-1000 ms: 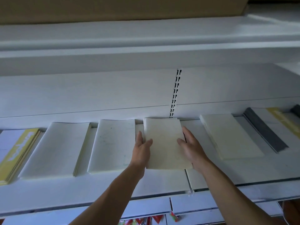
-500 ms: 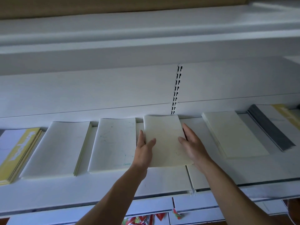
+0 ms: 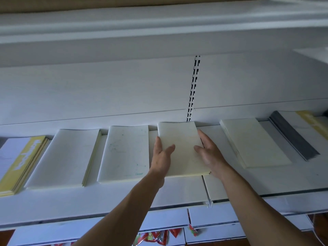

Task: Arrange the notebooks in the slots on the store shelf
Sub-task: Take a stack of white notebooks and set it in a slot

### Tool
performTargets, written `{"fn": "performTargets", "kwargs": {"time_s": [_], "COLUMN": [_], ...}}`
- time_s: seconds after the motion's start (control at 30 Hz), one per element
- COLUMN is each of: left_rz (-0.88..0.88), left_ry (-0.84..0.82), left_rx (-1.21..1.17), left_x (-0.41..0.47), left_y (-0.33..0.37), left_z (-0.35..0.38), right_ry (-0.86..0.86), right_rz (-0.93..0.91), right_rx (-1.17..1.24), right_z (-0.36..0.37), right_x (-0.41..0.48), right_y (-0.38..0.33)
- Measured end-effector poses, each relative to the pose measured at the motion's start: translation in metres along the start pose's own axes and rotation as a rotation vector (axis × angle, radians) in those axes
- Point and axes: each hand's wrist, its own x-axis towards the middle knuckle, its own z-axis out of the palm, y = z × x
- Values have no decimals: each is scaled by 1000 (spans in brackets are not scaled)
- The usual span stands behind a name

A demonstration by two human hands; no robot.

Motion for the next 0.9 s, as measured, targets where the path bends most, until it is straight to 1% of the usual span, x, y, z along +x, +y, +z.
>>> {"fn": "performTargets", "kwargs": {"time_s": [0.13,0.2,0.27,0.33,0.4,0.43,0.47,0.5,0.57,0.63,0.7,0.77,0.9], "left_rz": [-3,24,47,88,165,215,262,298,406,464,457,423,268], "left_ry": [-37,-60,-34,-6,-36,-50,-56,-26,64,130,210,311,494], "left_rx": [-8,9,81,181,290,372,487,640,1026,1268,1383,1439,1474], "left_x": [-6,-7,-3,14,-2,-19,-30,-35,-45,-57,-69,-85,-117], "left_y": [6,9,6,-6,13,29,40,47,58,66,71,73,60], "left_z": [-4,-5,-7,-11,-18,-23,-30,-40,-65,-96,-130,-168,-254], "right_ry": [9,19,55,150,257,272,260,232,169,110,46,-30,-187], "right_rz": [-31,-60,-92,-125,-191,-222,-258,-291,-355,-440,-514,-563,-685], "right_rx": [-22,-90,-169,-347,-565,-660,-754,-841,-986,-1098,-1146,-1131,-1100], "right_z": [2,1,1,-1,-1,1,6,13,34,64,101,145,241], "right_x": [-8,-12,-16,-17,-14,-13,-13,-12,-13,-13,-14,-16,-27], "right_y": [-10,-16,-27,-36,-46,-53,-60,-67,-85,-103,-120,-136,-161]}}
